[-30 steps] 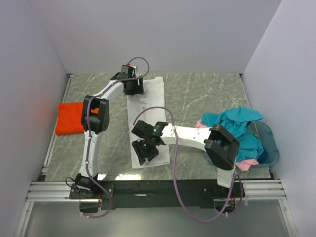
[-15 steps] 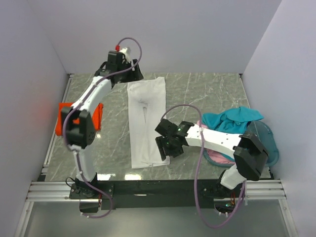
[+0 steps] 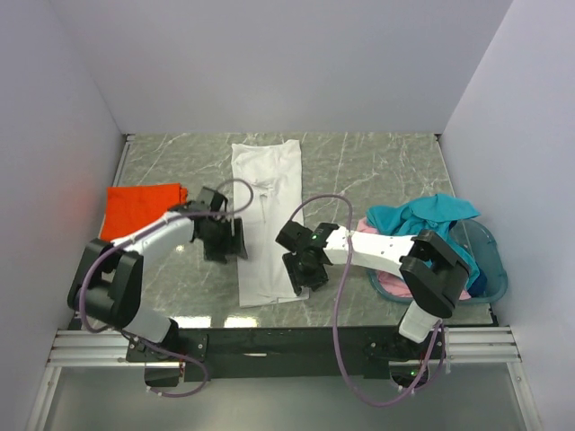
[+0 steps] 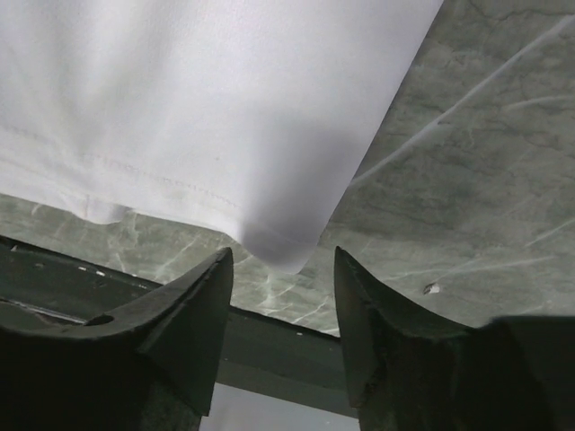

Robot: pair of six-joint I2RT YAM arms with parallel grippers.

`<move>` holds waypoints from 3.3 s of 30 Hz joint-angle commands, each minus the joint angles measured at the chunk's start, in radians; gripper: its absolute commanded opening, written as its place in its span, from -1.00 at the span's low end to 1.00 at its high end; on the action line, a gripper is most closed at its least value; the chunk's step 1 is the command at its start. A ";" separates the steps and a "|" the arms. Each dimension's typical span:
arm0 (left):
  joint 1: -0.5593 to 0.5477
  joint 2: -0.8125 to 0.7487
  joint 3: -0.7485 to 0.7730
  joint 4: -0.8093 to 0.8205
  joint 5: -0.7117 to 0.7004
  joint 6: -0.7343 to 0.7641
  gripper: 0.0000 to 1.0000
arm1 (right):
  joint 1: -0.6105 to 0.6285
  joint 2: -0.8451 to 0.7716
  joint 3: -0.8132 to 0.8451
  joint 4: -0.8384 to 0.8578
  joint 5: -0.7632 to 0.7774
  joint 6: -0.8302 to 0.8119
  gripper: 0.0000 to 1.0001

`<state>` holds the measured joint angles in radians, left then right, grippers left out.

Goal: Fold and stack the t-shirts
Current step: Fold the tshirt

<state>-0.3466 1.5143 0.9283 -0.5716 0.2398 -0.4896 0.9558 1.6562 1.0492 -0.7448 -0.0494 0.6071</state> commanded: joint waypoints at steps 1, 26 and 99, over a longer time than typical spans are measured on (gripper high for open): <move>-0.048 -0.140 -0.098 0.007 0.091 -0.096 0.44 | -0.002 0.016 -0.011 0.033 0.006 -0.006 0.09; -0.272 -0.091 -0.226 -0.060 -0.059 -0.268 0.17 | -0.006 0.033 -0.074 0.045 0.028 0.023 -0.28; -0.350 -0.221 -0.307 -0.074 -0.073 -0.408 -0.08 | -0.144 -0.122 -0.164 0.121 -0.148 -0.020 -0.15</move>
<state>-0.6937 1.3121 0.6319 -0.6369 0.1745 -0.8860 0.8032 1.5112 0.8650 -0.6590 -0.1791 0.6029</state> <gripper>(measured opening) 0.458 0.420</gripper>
